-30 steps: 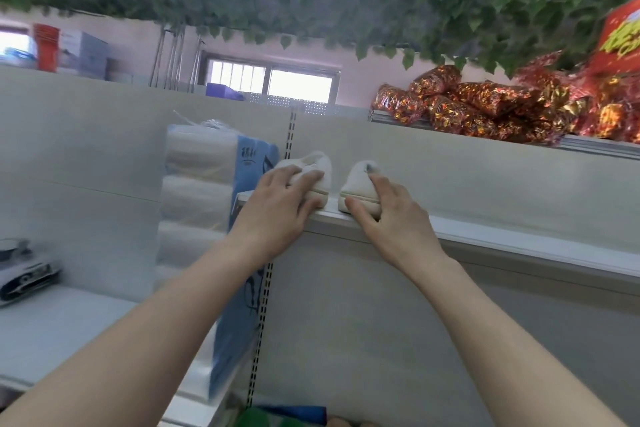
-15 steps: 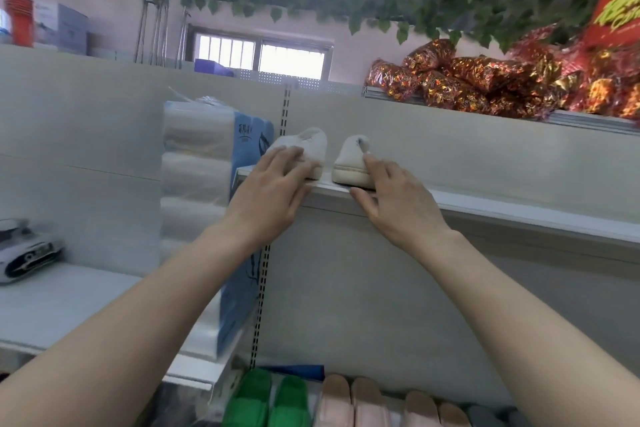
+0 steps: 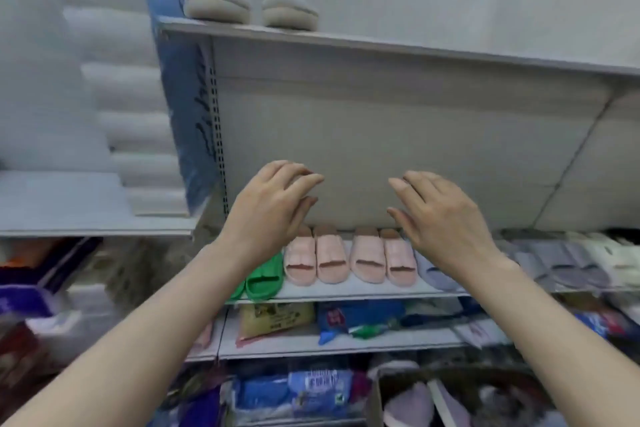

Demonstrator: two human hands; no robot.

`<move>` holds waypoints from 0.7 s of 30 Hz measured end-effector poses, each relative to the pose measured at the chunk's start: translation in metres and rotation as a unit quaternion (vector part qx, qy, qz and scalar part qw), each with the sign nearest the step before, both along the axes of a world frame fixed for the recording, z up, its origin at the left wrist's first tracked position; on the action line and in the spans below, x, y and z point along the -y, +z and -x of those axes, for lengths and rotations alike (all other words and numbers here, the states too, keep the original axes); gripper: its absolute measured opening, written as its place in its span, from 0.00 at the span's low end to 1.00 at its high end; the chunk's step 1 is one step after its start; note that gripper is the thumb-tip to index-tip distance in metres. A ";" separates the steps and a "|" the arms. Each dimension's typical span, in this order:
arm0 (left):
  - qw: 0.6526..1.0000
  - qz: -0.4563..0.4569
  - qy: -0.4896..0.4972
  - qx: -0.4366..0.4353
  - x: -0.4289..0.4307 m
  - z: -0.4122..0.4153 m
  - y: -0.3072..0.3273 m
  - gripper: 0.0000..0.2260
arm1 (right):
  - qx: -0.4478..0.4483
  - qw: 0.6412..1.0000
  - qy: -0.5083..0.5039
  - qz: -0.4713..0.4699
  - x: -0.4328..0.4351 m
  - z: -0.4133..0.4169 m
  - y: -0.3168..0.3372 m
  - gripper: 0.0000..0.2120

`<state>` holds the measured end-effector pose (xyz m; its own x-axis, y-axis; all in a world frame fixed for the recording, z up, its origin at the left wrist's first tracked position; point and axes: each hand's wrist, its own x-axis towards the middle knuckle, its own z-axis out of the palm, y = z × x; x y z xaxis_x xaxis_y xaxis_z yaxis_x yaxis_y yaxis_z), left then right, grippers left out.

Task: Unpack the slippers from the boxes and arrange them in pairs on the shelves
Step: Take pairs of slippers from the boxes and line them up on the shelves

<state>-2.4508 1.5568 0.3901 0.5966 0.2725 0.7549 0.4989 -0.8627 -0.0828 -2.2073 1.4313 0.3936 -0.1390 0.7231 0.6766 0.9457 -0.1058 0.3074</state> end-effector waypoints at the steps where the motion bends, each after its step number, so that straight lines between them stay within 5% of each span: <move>1: 1.000 0.016 -0.015 -0.008 0.013 -0.007 -0.017 0.14 | -0.011 1.000 -0.007 0.012 0.020 -0.006 -0.020 0.19; 10: 0.966 0.229 -0.088 -0.078 0.107 -0.098 -0.189 0.16 | -0.183 0.959 -0.132 0.173 0.199 -0.087 -0.209 0.17; 17: 0.904 0.388 -0.096 -0.150 0.180 -0.195 -0.315 0.15 | -0.413 0.810 -0.239 0.341 0.310 -0.178 -0.367 0.19; 21: 0.864 0.450 -0.084 -0.209 0.207 -0.254 -0.372 0.16 | -0.448 0.734 -0.330 0.390 0.321 -0.237 -0.407 0.24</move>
